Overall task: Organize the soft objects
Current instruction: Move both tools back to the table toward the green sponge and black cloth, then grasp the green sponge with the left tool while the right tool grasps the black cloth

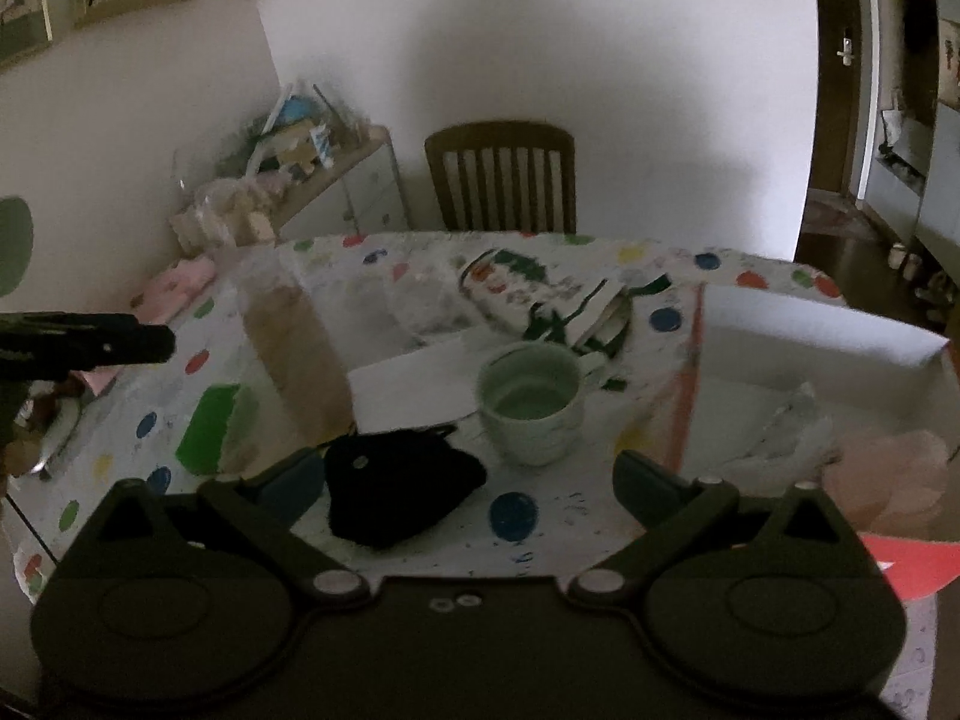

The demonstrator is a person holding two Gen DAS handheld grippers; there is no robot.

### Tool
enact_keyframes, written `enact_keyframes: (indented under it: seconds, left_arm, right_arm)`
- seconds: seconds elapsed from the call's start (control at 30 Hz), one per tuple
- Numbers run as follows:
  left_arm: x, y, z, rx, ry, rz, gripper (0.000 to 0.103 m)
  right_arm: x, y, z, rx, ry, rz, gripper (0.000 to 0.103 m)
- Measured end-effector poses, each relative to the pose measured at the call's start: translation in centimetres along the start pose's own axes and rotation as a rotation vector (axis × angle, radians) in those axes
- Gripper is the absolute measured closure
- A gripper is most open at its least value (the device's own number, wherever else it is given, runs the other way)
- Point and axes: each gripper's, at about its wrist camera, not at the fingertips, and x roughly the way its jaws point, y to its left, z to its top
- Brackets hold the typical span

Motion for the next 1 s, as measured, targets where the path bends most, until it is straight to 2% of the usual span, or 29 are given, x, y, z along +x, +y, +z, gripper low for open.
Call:
enact_keyframes:
  seconds: [0.17,0.3,0.43,0.77,1.0]
  left_arm:
    - [-0.2,4.8,-1.6,-0.051,-0.012,0.081,0.000]
    - [0.5,8.2,-2.9,-0.079,-0.018,0.118,0.000]
    - [2.1,10.5,-4.2,-0.081,0.013,0.158,0.000]
    - [7.4,13.4,-6.6,-0.095,0.092,0.225,0.000]
    - [10.5,14.4,-7.9,-0.114,0.153,0.265,0.000]
  right_arm:
    - [2.7,2.5,-0.5,-0.015,0.031,0.002,0.000]
    - [4.8,4.0,-1.0,-0.013,0.054,-0.004,0.000]
    - [7.1,5.1,-1.5,-0.013,0.082,-0.025,0.001]
    - [12.6,4.7,-2.4,0.058,0.154,-0.077,0.005]
    - [15.9,4.3,-3.4,0.092,0.227,-0.079,0.005]
